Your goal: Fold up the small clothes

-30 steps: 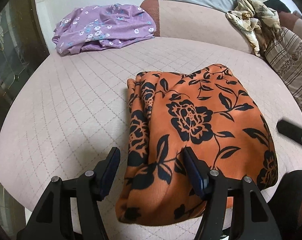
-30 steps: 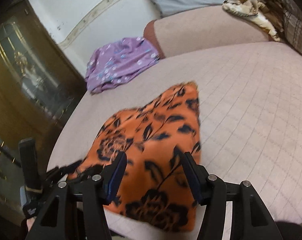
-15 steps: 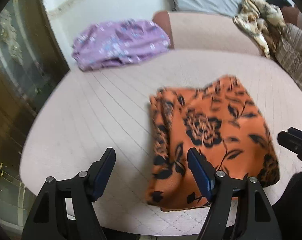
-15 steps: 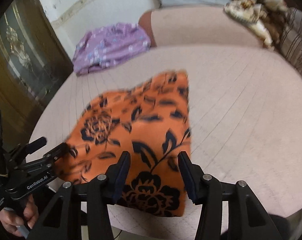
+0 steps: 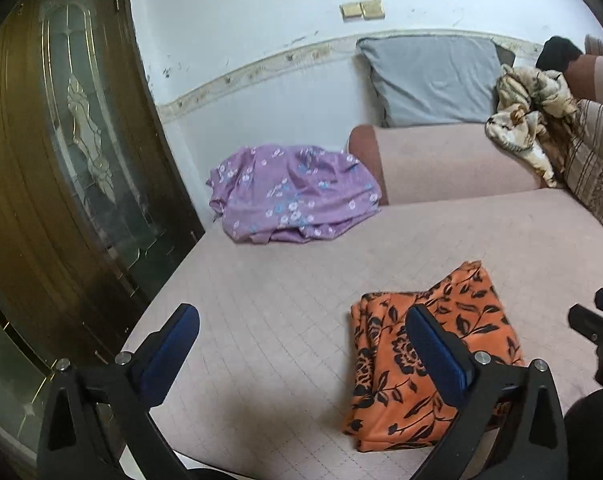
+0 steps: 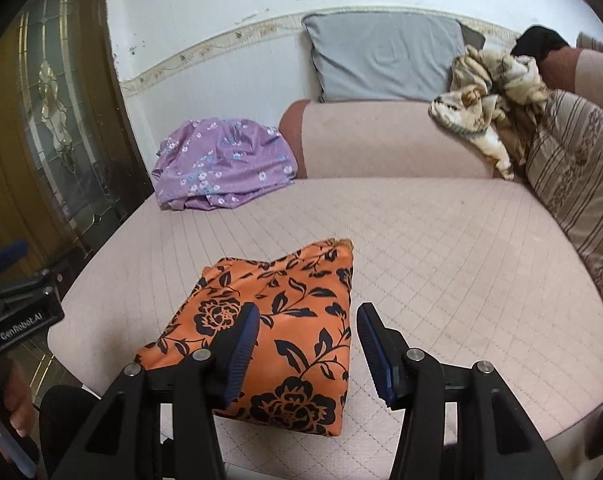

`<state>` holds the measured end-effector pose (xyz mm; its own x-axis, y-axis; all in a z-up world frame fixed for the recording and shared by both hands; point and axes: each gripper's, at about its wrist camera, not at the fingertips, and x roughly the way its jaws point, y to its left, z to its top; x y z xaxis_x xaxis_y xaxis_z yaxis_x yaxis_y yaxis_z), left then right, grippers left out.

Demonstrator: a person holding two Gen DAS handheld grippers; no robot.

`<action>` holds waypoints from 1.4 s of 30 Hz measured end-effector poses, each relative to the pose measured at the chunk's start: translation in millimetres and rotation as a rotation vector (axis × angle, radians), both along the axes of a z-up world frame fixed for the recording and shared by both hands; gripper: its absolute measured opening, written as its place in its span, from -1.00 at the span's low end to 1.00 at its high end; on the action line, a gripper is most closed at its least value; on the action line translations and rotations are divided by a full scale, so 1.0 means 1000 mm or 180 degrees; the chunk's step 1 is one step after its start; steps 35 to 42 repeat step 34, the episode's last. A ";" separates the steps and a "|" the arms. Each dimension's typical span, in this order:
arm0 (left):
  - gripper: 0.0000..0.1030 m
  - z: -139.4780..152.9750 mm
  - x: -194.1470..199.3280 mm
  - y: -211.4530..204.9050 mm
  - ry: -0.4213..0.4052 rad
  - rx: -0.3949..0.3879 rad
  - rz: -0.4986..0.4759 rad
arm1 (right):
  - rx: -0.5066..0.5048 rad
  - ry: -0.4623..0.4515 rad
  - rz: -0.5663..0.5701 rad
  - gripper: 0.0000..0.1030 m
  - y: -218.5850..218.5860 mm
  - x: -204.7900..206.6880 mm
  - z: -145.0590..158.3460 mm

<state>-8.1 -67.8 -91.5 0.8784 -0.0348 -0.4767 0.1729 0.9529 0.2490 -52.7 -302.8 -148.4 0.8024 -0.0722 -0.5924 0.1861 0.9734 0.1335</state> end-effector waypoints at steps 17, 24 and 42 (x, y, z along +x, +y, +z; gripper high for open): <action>0.99 0.029 -0.015 0.005 -0.0073 -0.0181 -0.0074 | -0.0040 0.0011 0.0185 0.07 0.011 0.004 0.000; 0.99 0.031 -0.014 0.008 -0.0052 -0.0205 -0.0080 | -0.0035 0.0089 0.0270 0.07 0.021 0.010 -0.006; 0.99 0.025 -0.005 0.012 -0.0024 -0.0268 -0.0114 | 0.0002 0.0160 0.0304 0.07 0.028 0.018 -0.013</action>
